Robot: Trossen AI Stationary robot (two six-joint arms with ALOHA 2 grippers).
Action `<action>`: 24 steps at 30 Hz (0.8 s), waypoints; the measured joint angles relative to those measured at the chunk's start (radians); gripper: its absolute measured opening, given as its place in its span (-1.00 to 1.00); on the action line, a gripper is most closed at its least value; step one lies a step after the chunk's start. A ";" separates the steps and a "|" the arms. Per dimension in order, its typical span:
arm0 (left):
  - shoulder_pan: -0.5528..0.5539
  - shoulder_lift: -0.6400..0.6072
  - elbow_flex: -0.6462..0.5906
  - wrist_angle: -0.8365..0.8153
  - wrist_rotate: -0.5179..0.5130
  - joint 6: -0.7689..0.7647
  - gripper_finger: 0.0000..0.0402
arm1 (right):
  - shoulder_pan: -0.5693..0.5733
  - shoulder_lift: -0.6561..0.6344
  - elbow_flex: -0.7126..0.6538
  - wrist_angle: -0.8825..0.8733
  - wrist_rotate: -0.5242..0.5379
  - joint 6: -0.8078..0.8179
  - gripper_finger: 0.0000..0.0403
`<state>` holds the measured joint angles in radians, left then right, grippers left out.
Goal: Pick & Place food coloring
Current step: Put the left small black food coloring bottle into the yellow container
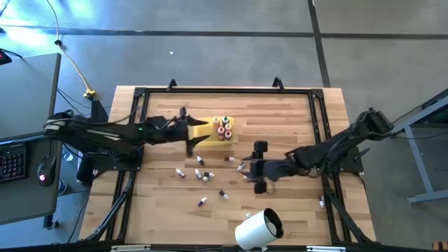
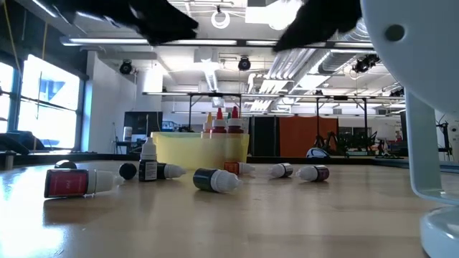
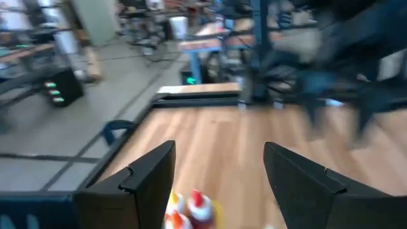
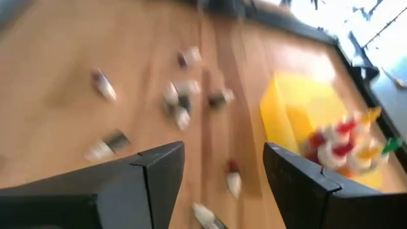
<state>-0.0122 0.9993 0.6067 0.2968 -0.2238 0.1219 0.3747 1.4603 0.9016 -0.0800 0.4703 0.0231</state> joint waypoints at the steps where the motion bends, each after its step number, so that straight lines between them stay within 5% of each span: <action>1: -0.017 -0.036 0.005 -0.053 0.013 0.000 0.18 | -0.014 0.028 0.000 0.001 -0.007 0.000 0.04; 9: -0.207 -0.131 -0.001 -0.377 0.123 -0.300 0.18 | -0.086 0.145 -0.001 0.010 -0.089 -0.002 0.04; 17: -0.399 0.101 -0.054 -0.278 -0.106 -0.506 0.18 | -0.114 0.157 -0.001 -0.028 -0.104 -0.001 0.04; 24: -0.461 0.333 -0.057 -0.146 -0.171 -0.580 0.18 | -0.117 0.152 -0.001 -0.115 -0.141 -0.003 0.04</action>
<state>-0.4728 1.3322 0.5495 0.1508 -0.3952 -0.4580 0.2581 1.6126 0.9006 -0.1947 0.3296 0.0196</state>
